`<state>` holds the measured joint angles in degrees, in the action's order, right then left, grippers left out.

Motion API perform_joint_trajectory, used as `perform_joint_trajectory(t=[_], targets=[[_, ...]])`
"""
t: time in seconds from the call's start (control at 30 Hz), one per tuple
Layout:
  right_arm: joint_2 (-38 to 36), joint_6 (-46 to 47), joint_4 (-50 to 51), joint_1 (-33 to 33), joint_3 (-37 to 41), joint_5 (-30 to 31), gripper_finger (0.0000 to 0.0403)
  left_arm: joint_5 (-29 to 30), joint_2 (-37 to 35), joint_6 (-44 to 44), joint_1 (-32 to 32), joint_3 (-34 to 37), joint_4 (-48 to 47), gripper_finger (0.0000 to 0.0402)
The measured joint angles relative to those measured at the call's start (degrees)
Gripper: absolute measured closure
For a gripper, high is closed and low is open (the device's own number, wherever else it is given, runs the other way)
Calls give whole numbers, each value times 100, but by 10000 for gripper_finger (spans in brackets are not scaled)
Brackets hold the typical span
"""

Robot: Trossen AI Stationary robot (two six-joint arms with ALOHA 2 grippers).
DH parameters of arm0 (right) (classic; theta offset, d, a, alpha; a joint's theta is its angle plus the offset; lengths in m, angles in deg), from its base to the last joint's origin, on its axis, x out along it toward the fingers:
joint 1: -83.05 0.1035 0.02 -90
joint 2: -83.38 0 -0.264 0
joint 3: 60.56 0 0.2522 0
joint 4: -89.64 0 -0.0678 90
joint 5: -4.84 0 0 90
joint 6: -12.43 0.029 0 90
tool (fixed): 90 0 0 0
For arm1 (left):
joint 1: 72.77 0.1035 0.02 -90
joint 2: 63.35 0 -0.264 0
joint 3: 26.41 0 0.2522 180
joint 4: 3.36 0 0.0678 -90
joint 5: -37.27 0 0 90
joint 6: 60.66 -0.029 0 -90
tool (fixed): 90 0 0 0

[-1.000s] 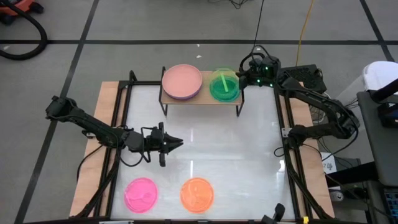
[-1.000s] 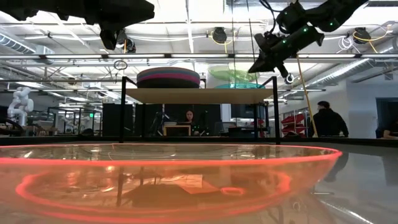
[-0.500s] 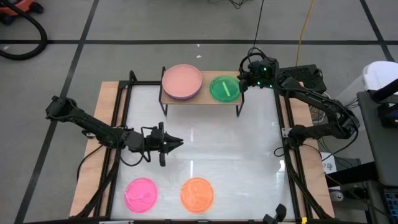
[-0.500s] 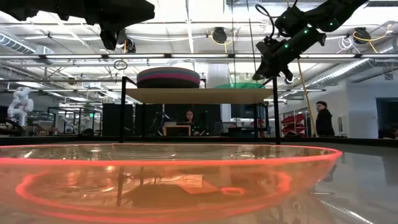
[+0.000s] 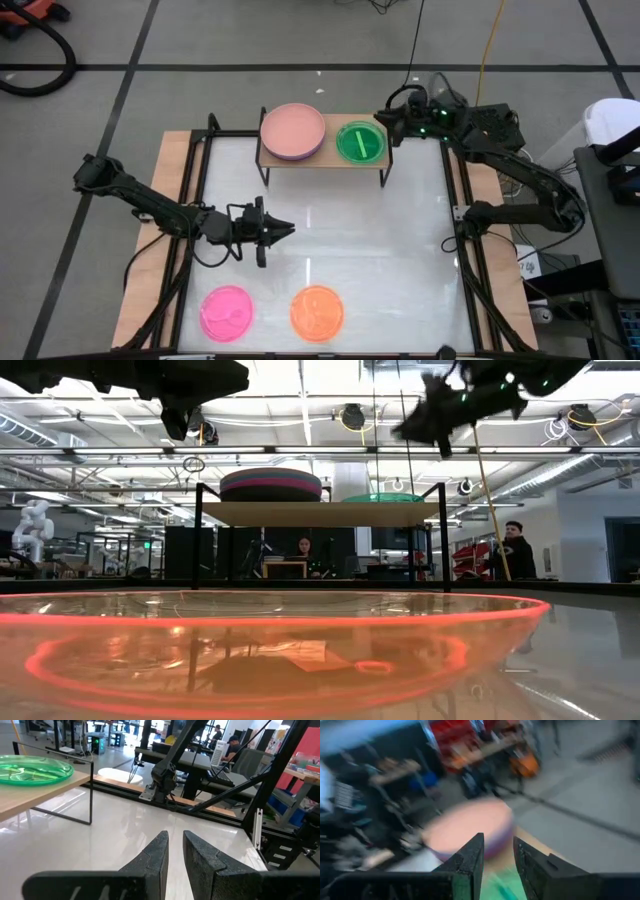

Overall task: Place and stack plates onto a shelf
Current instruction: Stack the transparent pink plate on top of the transparent green plate on the shelf

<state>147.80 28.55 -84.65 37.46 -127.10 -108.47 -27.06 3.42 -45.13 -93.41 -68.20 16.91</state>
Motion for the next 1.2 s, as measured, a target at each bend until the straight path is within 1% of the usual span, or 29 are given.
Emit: perform_joint_trajectory(t=[0.07, 0.17, 0.3, 0.47, 0.53, 0.6, 0.67, 0.8, 0.9, 1.0, 1.1, 1.2], targets=[[-221, -21, -164, 201, 0, -50, 312, 0, -2, -21, 0, 0, 2, 339], [-472, -72, -30, 529, 66, -58, 312, 0, 0, -24, 0, 0, 2, 339], [-812, -83, -24, 1098, 591, -26, 312, 0, -2, -16, 0, 0, 2, 339], [-1117, -100, -103, 1691, 1535, 674, 312, 0, -2, 30, 0, 0, 2, 339], [-1226, 59, -485, 1934, 1956, 830, 312, 0, -2, 70, 0, 0, 4, 339], [-1311, 128, -1107, 2171, 2464, 827, 312, 0, -2, 68, 0, 0, 6, 339], [-1317, 154, -1911, 2391, 2995, 846, 312, 1, -2, 36, 2, 0, 6, 339], [-1253, 365, -3818, 2825, 3967, 1306, 312, 37, -2, 8, 13, 0, 6, 339], [-1218, 233, -4792, 3095, 4477, 1483, 312, 41, -2, -23, 13, 0, 3, 339], [-1229, 13, -5267, 3306, 4762, 1743, 312, 45, -2, -35, 16, 0, -43, 339], [-1223, -95, -5295, 3407, 4910, 1762, 312, 88, -1, 54, 28, 0, -195, 339], [-1222, -108, -5248, 3490, 4984, 1759, 312, 98, -2, 380, 28, 0, -377, 339]])
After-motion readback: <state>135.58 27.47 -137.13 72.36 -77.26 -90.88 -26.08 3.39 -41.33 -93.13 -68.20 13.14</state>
